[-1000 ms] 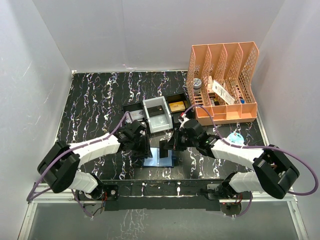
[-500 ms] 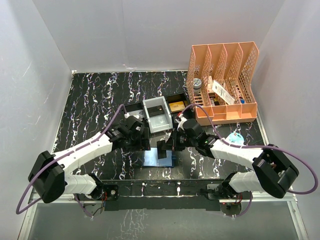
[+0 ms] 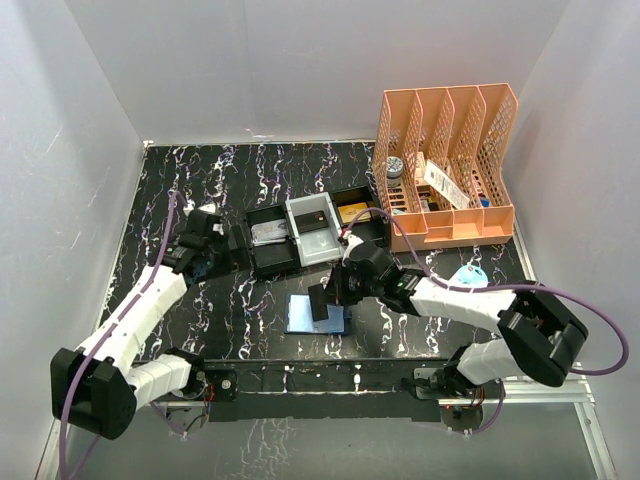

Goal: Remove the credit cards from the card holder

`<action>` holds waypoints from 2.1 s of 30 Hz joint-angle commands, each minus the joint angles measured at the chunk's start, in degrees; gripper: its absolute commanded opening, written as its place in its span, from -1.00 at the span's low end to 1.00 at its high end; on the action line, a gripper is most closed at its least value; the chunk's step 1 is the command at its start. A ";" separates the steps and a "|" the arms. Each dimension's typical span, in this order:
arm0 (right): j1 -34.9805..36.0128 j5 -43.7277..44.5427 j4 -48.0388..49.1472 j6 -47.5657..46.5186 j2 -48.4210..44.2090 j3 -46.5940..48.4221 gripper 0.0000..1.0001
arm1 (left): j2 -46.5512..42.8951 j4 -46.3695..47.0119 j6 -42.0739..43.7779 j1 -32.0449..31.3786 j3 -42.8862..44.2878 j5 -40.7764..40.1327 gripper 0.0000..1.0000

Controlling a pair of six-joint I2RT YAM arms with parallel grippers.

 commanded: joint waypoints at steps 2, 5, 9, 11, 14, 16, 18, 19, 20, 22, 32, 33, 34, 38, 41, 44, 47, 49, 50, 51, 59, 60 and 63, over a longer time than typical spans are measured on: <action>1.71 9.13 0.40 -7.93 -6.07 4.14 -1.00 | -3.89 1.54 6.18 4.12 -0.52 -1.48 0.97; 1.87 14.69 1.80 -14.80 -10.52 3.92 -1.00 | -6.06 2.91 7.05 4.25 -0.95 -1.77 0.97; 1.96 20.33 8.29 -27.93 -16.90 1.48 -1.00 | -8.07 3.61 7.83 4.31 -1.35 -2.86 0.97; 1.98 22.33 13.12 -35.08 -19.82 -0.62 -1.00 | -8.15 3.52 7.84 4.33 -1.48 -3.14 0.97; 1.98 23.39 17.88 -49.36 -21.60 -2.18 -1.00 | -7.82 3.29 7.45 4.27 -1.41 -3.42 0.97; 1.97 23.95 16.52 -58.06 -20.83 -0.92 -1.00 | -7.84 3.13 7.33 4.34 -1.32 -4.05 0.97; 1.97 23.73 13.68 -65.33 -18.94 1.22 -1.00 | -8.06 2.82 7.31 4.33 -1.24 -5.27 0.97; 1.93 23.02 12.12 -68.50 -17.67 2.47 -1.00 | -8.27 2.71 7.16 4.34 -1.21 -5.85 0.97; 1.97 22.45 10.80 -71.16 -16.46 3.81 -1.00 | -8.49 2.61 7.07 4.31 -1.20 -6.42 0.97; 1.91 21.31 8.94 -75.52 -13.67 6.42 -1.00 | -8.92 2.58 6.97 4.34 -1.34 -6.92 0.97; 1.80 23.31 6.75 -89.43 0.72 16.01 -1.00 | -9.10 1.89 5.82 4.32 -1.26 -10.24 0.97; 1.80 23.31 6.25 -89.54 2.13 17.12 -1.00 | -9.23 1.81 5.66 4.34 -1.25 -10.45 0.97; 1.72 23.29 5.87 -89.54 3.67 18.19 -1.00 | -9.40 1.80 5.57 4.27 -1.25 -10.70 0.97; 0.96 20.53 5.02 -87.92 8.46 22.32 -1.00 | -9.86 1.84 5.39 4.34 -1.28 -11.55 0.97; 0.34 19.75 6.67 -87.18 11.67 24.01 -1.00 | -9.88 1.91 5.38 4.34 -1.36 -11.58 0.97; -0.32 19.60 6.88 -86.61 14.95 26.50 -1.00 | -9.96 1.60 5.10 4.32 -1.29 -12.07 0.97; -1.27 19.11 7.53 -86.58 17.88 28.54 -1.00 | -10.32 1.59 5.03 4.34 -1.32 -12.05 0.97; -2.33 19.16 8.08 -86.99 19.98 29.99 -1.00 | -10.40 1.99 5.24 4.32 -1.57 -11.42 0.97; -2.88 18.97 8.03 -87.39 21.10 30.77 -1.00 | -10.38 2.04 5.23 4.34 -1.60 -11.22 0.97; -3.25 18.72 7.75 -87.90 21.48 31.66 -1.00 | -10.25 2.06 5.35 4.34 -1.54 -11.16 0.97; -5.82 15.87 8.26 -90.17 29.88 35.95 -1.00 | -9.63 2.12 5.38 4.34 -1.51 -11.26 0.97; -5.85 15.85 8.28 -90.79 30.79 36.52 -1.00 | -9.64 2.06 5.40 4.30 -1.51 -11.25 0.97; -5.87 15.91 8.17 -92.59 32.98 38.06 -1.00 | -9.51 2.05 5.47 4.34 -1.46 -11.41 0.97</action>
